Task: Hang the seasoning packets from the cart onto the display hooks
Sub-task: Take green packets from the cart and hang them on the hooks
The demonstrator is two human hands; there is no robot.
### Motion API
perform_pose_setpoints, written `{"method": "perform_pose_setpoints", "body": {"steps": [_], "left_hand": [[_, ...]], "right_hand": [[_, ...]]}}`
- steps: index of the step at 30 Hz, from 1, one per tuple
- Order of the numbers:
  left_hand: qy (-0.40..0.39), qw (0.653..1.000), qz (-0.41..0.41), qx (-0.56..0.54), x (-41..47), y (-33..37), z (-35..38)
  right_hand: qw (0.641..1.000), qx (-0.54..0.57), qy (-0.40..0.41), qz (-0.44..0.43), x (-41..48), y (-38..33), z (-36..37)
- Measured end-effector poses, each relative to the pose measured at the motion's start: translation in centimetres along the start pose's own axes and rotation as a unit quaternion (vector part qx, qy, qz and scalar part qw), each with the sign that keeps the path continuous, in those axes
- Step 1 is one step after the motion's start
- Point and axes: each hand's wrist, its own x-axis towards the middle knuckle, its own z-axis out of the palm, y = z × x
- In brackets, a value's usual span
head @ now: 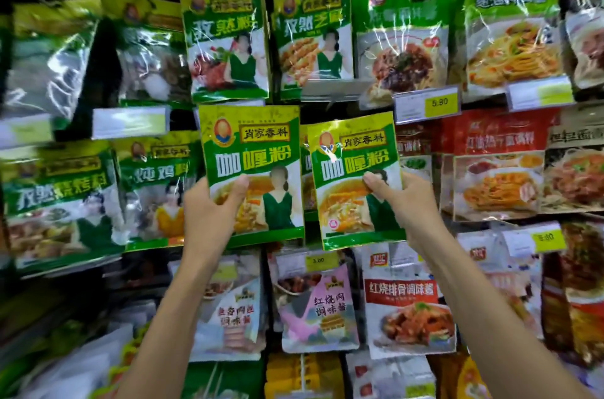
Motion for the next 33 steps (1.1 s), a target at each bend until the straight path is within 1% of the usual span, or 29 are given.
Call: {"method": "perform_pose_setpoints", "body": {"steps": [4, 7, 12, 16, 19, 23, 29, 33], "left_hand": [[0.006, 1.000, -0.004, 0.012, 1.0, -0.2, -0.5], [0.023, 1.000, 0.013, 0.006, 1.7, -0.3, -0.4], [-0.021, 0.999, -0.025, -0.007, 2.7, -1.7, -0.2], [-0.034, 0.999, -0.029, -0.029, 3.0, -2.4, 0.3], [-0.031, 0.999, -0.025, -0.028, 2.9, -2.5, 0.6], [0.006, 1.000, -0.008, -0.005, 2.7, -2.3, 1.0], [-0.007, 0.999, -0.039, -0.002, 2.8, -2.9, 1.1], [-0.027, 0.997, -0.061, -0.030, 2.5, -2.7, 1.2]], "right_hand": [[1.000, 0.013, 0.002, 0.020, 1.3, -0.5, 1.2], [0.999, 0.025, 0.004, 0.040, 1.9, -0.6, 1.6], [0.998, 0.029, -0.010, 0.063, 2.1, -0.7, 2.0], [0.997, 0.024, 0.000, 0.075, 2.2, -0.7, 2.3], [0.998, 0.005, 0.004, 0.066, 2.7, -0.3, 2.7], [0.997, -0.018, 0.036, 0.066, 3.3, 0.5, 3.7], [0.995, -0.054, 0.077, 0.042, 4.0, 1.7, 4.7], [0.995, -0.069, 0.061, 0.029, 3.6, 2.1, 4.3]]}}
